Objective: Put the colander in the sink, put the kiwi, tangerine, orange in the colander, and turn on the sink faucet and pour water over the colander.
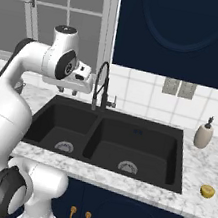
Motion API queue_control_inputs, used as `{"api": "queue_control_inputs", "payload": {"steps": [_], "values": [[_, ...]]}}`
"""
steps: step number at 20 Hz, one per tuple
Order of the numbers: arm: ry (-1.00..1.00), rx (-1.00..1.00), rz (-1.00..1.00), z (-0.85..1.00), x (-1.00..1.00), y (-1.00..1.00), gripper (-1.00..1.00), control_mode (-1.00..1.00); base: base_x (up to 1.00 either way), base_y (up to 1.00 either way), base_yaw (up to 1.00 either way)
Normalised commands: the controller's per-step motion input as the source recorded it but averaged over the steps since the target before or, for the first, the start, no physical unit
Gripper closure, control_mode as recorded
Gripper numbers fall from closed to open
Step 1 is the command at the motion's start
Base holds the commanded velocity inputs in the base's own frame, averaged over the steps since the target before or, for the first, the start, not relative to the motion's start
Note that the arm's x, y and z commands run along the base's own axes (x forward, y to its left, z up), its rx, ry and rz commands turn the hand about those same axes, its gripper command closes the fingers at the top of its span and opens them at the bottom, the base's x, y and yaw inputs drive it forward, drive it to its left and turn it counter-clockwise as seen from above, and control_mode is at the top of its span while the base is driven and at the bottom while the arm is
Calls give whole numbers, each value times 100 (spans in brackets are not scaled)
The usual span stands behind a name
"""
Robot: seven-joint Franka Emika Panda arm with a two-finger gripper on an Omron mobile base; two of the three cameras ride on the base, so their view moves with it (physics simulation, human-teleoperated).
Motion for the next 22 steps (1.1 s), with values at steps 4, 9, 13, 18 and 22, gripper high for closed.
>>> {"api": "queue_control_inputs", "payload": {"steps": [4, 9, 13, 18, 22], "values": [[5, 0, 0, -8, 4, 1, -100, -100, 0, 0, 0], [2, 0, -1, -6, 0, 38, -100, -100, 0, 0, 0], [0, 0, 0, 0, 0, 93, -100, -100, 0, 0, 0], [0, 0, 0, 0, 1, 98, -100, -100, 0, 0, 0], [0, 2, 0, -1, 1, 91, -100, -100, 0, 0, 0]]}}
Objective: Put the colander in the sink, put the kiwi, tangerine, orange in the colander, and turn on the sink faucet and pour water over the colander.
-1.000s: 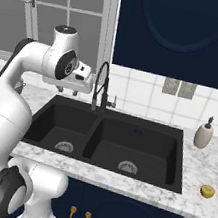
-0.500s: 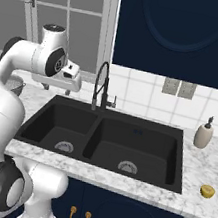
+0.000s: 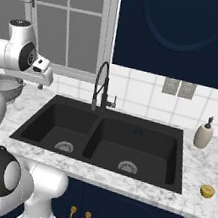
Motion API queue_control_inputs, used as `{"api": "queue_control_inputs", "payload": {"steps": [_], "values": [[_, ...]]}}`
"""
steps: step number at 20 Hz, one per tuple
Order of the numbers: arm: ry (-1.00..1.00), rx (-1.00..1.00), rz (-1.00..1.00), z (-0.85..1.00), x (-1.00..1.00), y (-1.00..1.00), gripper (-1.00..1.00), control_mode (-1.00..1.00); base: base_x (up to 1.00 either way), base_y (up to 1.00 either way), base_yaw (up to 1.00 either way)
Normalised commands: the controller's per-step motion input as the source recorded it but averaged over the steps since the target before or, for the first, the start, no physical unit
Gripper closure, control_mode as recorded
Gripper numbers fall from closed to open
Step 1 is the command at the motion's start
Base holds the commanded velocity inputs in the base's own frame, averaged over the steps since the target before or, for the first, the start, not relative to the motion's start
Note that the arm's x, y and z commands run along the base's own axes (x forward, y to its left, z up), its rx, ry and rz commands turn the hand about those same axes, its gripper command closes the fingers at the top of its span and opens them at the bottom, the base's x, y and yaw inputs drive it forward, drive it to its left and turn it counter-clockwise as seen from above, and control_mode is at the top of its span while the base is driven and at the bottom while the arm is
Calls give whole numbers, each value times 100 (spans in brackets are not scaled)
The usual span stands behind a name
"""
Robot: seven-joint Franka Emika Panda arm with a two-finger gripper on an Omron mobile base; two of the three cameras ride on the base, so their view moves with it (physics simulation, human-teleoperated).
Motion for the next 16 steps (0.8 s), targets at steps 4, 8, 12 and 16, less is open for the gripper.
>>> {"api": "queue_control_inputs", "payload": {"steps": [4, 8, 12, 16], "values": [[0, 5, 0, -12, 12, 81, -100, -100, 0, 0, 0], [1, 3, 0, -11, 16, 76, -100, -100, 0, 0, 0], [7, 0, 0, -26, 19, 76, -100, -100, 0, 0, 0], [1, 0, 0, -50, 6, 37, -100, -100, 0, 0, 0]]}}
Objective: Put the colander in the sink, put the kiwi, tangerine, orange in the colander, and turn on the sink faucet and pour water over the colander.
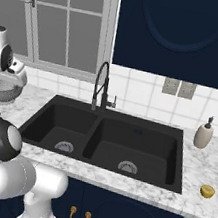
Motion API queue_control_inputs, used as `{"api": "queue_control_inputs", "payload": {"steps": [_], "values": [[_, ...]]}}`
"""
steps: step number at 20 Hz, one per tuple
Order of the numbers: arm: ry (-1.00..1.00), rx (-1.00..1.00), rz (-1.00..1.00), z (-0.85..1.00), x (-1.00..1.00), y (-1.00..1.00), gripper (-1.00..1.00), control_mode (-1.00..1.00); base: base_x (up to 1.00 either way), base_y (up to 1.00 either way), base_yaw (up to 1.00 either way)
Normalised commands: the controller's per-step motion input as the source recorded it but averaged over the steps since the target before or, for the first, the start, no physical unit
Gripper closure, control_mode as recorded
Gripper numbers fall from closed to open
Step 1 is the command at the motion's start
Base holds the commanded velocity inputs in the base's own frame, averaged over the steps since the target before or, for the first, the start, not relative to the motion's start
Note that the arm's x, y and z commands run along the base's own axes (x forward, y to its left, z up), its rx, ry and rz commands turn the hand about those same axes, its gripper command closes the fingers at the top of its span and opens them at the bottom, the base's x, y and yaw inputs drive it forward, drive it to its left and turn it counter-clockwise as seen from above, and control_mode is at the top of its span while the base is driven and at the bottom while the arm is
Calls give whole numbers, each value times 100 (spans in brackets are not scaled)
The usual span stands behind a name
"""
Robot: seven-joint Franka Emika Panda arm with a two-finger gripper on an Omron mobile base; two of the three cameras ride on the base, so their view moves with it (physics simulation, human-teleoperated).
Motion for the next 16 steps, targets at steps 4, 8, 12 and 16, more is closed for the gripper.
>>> {"api": "queue_control_inputs", "payload": {"steps": [4, 8, 12, 16], "values": [[0, 0, 0, -46, 5, 16, -100, -100, 0, 0, 0], [2, 0, 0, -21, 22, 8, -100, -100, 0, 0, 0], [9, 0, 0, -11, 23, 31, -100, -100, 0, 0, 0], [5, 0, 0, -2, 28, 43, -100, -100, 0, 0, 0]]}}
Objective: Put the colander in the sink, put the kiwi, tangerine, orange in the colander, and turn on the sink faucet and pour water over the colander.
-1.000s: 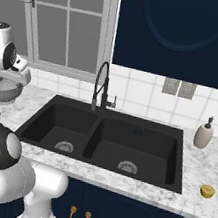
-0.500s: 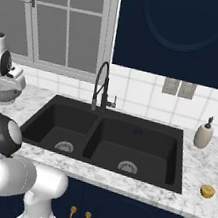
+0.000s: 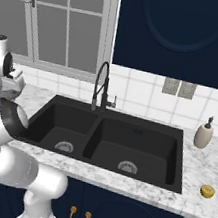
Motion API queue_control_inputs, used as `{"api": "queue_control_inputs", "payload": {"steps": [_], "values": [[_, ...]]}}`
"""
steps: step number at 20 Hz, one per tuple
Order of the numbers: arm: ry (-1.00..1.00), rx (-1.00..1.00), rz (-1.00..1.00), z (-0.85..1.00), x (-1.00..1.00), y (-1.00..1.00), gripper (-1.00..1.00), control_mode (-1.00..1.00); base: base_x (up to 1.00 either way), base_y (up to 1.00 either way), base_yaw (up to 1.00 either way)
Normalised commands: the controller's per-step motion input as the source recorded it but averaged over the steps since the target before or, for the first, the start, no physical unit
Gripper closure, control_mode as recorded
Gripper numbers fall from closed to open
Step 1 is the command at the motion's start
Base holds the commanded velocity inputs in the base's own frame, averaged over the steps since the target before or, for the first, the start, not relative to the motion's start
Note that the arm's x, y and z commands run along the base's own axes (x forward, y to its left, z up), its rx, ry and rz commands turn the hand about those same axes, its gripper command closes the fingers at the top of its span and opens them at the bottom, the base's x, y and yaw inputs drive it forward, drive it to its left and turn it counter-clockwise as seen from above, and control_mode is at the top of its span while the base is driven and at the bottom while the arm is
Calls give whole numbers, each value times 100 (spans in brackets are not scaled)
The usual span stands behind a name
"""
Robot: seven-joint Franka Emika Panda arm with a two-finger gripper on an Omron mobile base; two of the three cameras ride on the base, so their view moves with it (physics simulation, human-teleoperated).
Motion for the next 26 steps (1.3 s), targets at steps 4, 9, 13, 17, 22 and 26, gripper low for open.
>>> {"api": "queue_control_inputs", "payload": {"steps": [4, 9, 13, 17, 22, 26], "values": [[2, 0, 0, -8, 27, 44, -100, -100, 0, 0, 0], [0, -1, -1, -19, 55, 57, -100, -100, 0, 0, 0], [2, 0, 0, -26, 49, 40, -100, -100, 0, 0, 0], [2, 0, 0, -22, 28, 16, -100, -100, 0, 0, 0], [8, 0, 0, -33, 30, 14, -100, -100, 0, 0, 0], [4, 0, 0, -37, 39, 20, -100, -100, 0, 0, 0]]}}
